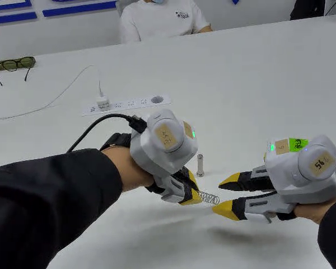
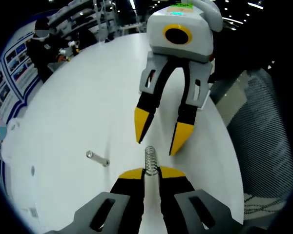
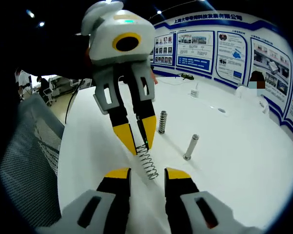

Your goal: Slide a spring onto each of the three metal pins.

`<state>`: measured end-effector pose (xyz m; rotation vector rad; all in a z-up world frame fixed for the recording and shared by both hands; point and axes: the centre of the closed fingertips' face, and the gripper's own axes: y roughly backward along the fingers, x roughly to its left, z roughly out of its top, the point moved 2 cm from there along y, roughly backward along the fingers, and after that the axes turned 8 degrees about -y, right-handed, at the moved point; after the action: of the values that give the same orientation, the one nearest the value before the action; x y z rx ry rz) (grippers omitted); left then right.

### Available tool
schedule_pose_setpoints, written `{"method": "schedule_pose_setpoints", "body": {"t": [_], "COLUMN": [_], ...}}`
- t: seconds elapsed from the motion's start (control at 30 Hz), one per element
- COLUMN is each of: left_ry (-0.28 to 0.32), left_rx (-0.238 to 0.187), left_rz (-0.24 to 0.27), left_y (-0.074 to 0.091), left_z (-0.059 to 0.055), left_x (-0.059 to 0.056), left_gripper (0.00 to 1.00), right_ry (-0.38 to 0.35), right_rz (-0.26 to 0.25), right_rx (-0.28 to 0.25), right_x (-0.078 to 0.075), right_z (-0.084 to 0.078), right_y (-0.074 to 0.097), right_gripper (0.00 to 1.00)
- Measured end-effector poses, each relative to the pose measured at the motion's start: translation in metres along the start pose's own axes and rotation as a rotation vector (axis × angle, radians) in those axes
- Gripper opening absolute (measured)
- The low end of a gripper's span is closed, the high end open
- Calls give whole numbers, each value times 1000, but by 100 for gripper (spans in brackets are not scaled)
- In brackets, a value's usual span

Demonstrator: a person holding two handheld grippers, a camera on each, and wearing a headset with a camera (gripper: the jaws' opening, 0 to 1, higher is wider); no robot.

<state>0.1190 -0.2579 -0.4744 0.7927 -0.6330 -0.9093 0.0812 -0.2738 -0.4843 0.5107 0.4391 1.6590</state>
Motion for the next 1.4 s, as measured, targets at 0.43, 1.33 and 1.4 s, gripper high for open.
{"method": "schedule_pose_setpoints", "body": {"t": [0.43,1.33,1.4], "left_ry": [24,29,29], "left_rx": [-44,-139,-146], "left_rz": [-4,10,6], "left_y": [7,13,12], "left_z": [11,38,40], "left_x": [-9,-10,-11], "left_gripper": [10,10,10], "right_ry": [51,61,62], "right_rz": [20,48,53], "right_rx": [17,12,12], "right_x": [5,11,12], "right_z": [-3,-2,-2], "right_y": [-2,-4,-5], "right_gripper": [21,13,13]}}
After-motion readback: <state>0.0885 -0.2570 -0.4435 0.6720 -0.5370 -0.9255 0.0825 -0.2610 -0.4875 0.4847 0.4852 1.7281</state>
